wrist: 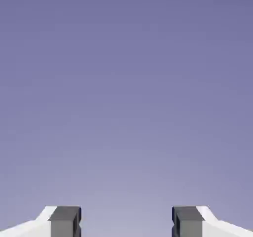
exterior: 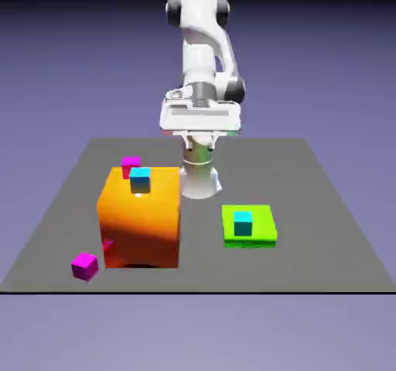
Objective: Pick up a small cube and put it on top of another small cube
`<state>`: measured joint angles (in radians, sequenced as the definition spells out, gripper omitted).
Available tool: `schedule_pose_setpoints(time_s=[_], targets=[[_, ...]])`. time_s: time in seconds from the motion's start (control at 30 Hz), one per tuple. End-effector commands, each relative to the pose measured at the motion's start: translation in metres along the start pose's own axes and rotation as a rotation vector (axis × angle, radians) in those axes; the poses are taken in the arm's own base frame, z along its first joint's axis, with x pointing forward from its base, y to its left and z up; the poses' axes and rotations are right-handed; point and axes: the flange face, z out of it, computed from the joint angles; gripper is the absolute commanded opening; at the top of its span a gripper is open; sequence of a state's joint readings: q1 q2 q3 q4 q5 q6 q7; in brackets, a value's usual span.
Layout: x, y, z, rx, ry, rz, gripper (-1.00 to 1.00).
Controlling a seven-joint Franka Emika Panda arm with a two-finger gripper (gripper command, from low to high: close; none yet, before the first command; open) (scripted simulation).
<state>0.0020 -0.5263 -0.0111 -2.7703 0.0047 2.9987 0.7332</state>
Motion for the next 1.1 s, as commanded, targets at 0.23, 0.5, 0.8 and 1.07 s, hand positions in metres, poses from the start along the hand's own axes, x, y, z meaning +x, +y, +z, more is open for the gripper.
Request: schedule_pose_setpoints(time_s=[0.23, 0.5, 0.8, 1.07], targets=[[0.068, 0.031, 0.076, -0.226, -0.171, 0.101, 0.00], [0.123, 0.093, 0.152, -0.437, -0.350, 0.205, 0.00], [0.161, 0.190, 0.228, -0.654, -0.560, 0.319, 0.00], [0.169, 0.288, 0.281, -0.827, -0.758, 0.413, 0.00]])
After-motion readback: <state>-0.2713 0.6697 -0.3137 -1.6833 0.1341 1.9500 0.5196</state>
